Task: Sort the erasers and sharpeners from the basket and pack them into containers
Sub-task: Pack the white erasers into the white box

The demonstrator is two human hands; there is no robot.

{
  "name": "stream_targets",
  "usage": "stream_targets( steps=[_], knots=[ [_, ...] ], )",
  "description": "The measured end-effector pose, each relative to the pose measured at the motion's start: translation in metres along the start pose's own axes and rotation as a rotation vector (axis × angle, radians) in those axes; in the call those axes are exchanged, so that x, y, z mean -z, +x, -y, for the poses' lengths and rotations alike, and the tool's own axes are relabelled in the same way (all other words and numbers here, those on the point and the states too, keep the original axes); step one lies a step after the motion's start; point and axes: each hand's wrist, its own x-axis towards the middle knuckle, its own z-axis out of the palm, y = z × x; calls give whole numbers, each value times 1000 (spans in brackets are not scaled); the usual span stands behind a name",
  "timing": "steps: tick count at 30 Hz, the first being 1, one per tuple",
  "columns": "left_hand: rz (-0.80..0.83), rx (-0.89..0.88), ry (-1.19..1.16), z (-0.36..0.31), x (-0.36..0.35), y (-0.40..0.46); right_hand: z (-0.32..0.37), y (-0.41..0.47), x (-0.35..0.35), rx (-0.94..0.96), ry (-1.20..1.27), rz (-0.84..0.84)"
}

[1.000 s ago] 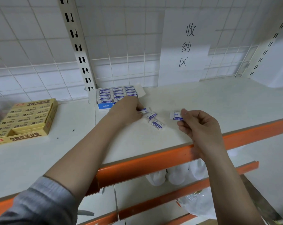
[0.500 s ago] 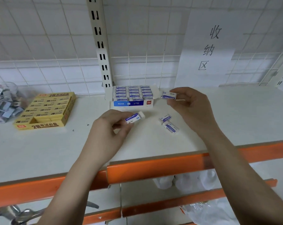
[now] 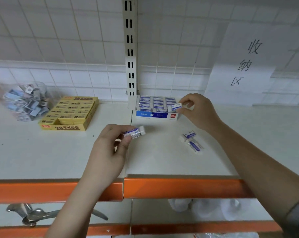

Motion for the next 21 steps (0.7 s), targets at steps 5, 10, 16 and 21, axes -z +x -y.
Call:
stream_targets(
  steps=[5,10,16,21],
  knots=[
    [0,13,30,1,4,0,-6,7,-5,-75,-13,47],
    [4,10,34,0,4,1,-4,10,-9,-119,-7,103],
    [6,20,21,2,3,3,1,10,-4,-40,-115,153],
    [12,16,16,5,1,7,3,15,-3,-54,-145,208]
  ],
)
